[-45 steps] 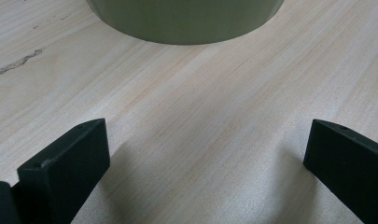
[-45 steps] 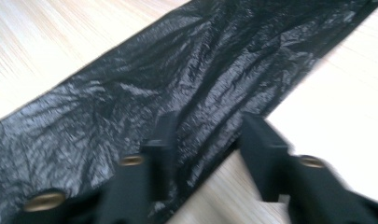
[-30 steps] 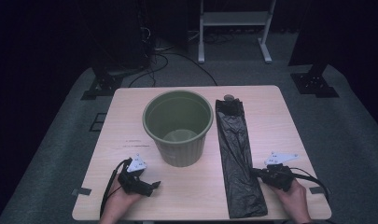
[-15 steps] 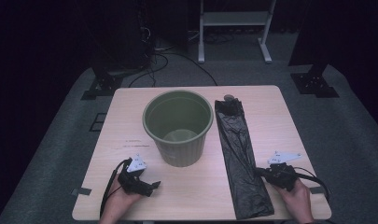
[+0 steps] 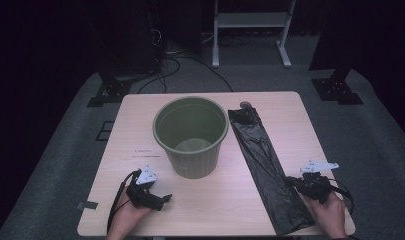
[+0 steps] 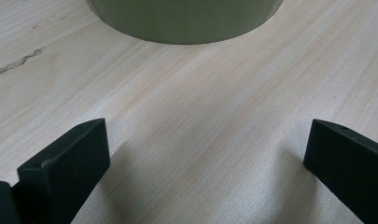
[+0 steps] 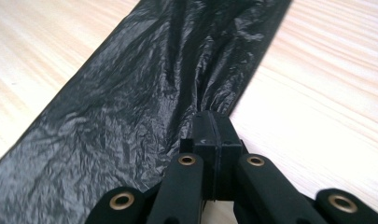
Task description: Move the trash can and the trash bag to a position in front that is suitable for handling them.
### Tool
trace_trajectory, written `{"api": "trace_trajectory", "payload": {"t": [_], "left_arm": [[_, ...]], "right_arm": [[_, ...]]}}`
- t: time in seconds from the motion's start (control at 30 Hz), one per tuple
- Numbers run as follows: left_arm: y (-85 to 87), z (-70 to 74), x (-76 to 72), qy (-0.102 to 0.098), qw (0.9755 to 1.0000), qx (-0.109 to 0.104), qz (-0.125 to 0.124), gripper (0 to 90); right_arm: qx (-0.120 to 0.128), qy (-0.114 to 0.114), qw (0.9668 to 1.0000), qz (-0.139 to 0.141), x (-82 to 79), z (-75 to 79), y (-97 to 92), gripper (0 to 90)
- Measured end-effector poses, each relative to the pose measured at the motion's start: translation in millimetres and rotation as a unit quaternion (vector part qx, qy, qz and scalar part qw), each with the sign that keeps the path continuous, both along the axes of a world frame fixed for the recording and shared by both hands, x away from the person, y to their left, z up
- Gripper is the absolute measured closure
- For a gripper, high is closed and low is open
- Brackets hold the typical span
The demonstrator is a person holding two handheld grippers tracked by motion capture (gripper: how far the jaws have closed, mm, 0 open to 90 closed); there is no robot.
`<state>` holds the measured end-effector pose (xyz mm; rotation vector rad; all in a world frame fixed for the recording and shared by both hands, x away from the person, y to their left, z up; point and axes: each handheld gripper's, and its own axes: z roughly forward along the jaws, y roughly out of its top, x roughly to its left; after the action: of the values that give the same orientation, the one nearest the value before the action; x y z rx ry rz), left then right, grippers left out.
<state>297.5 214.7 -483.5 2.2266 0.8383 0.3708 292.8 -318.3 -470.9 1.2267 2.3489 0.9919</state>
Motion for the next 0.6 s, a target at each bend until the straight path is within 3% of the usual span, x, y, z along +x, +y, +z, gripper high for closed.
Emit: {"api": "trace_trajectory", "payload": {"t": [0.6], "left_arm": [[0.2, 0.0, 0.0, 0.0, 1.0, 0.0, -0.001, 0.0]], "right_arm": [[-0.004, -0.004, 0.9987, -0.051, -17.1, 1.5, -44.6, 90.0]]}}
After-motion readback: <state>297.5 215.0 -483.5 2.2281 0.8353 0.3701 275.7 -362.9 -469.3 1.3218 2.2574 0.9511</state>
